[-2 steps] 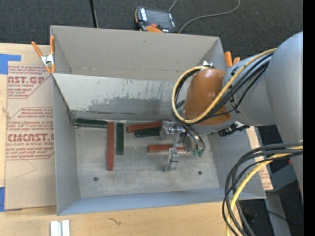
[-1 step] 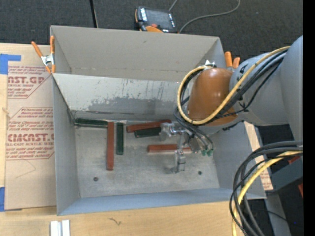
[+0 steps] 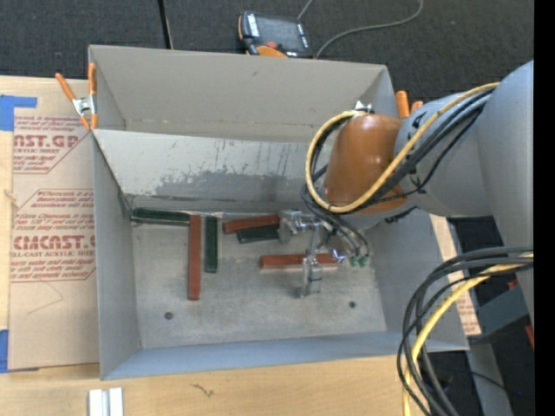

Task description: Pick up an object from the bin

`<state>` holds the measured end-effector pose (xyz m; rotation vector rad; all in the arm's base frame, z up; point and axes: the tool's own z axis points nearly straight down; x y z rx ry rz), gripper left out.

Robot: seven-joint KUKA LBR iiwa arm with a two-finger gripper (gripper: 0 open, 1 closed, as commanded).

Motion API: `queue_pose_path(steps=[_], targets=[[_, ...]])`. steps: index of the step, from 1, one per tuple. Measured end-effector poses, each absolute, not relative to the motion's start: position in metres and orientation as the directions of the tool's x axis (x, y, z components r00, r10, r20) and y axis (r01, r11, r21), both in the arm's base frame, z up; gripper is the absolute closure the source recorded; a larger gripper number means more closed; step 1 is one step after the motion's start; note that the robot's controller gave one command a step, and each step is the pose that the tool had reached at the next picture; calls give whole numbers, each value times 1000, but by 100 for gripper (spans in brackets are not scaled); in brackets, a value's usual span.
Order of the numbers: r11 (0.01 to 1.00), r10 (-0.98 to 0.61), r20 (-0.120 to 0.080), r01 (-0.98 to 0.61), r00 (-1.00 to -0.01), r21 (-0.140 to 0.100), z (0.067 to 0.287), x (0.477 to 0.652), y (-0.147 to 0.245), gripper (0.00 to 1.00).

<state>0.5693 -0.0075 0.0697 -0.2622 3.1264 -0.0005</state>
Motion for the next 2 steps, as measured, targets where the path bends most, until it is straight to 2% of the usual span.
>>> queue_pose_path(steps=[1,2], targets=[[986,-167,-2,-167,-986,0,71,569,-8,100],[816,-577,0,-577,-816,0,87,548,-23,100]])
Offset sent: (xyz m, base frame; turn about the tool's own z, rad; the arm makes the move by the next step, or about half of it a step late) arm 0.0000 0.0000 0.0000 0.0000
